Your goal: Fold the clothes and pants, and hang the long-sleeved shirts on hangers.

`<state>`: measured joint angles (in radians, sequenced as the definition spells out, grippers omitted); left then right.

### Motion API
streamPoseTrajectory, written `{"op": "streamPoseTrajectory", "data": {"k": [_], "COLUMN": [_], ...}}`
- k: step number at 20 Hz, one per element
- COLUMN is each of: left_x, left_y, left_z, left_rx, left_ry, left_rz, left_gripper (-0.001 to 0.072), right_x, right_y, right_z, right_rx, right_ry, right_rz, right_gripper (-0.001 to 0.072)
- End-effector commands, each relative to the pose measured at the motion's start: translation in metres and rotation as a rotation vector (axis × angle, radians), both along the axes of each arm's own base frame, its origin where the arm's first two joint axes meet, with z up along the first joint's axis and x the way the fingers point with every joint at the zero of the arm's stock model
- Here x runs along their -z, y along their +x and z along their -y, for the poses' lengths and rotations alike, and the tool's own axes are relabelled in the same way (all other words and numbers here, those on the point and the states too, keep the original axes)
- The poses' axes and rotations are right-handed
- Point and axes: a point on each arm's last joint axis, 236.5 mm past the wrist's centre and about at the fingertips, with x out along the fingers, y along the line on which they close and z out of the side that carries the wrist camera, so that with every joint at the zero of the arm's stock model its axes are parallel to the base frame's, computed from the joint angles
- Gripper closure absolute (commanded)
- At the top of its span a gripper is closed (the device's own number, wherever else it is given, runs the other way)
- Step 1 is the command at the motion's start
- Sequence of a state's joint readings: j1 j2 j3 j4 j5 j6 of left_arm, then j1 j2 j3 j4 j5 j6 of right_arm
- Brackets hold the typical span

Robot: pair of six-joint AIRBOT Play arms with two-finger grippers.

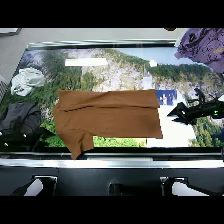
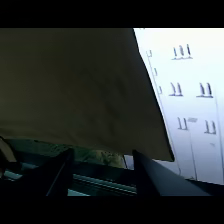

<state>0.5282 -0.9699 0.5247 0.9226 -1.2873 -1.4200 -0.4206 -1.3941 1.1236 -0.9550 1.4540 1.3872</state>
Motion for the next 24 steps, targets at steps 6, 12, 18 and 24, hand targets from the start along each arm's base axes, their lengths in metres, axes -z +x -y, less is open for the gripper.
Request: {"op": "streamPoseTrajectory", "data": {"k": [6,12,18,24], "left_x": [0.029,0.035,0.050,0.066], "left_y": [-0.012,-0.006,-0.002,-0.007], "left_z": [0.030,0.034,0.063,0.080], "left_rx": [-0.107,-0.098,-0.027,0.009], "left_ry": [-0.096,-0.084,-0.089,-0.102], "left_rz": [0.059,0.065,0.044,-0.011], "left_gripper": [0.0043,0.0106,0.0105,0.0271], "right_x": [-0.007,-0.010,-0.011,-0.014], "right_y": [-0.010,-0.010,-0.013,-0.012], "right_z": [-0.016,-0.019,-0.021,-0.024], "right_rx": [-0.005,-0.007,-0.016,-0.015], "right_ry": [0.079,0.100,0.108,0.127], "right_rz": [-0.005,-0.005,-0.014,-0.012], "right_gripper": [0.0282,0.0282,0.0282,0.0282]}}
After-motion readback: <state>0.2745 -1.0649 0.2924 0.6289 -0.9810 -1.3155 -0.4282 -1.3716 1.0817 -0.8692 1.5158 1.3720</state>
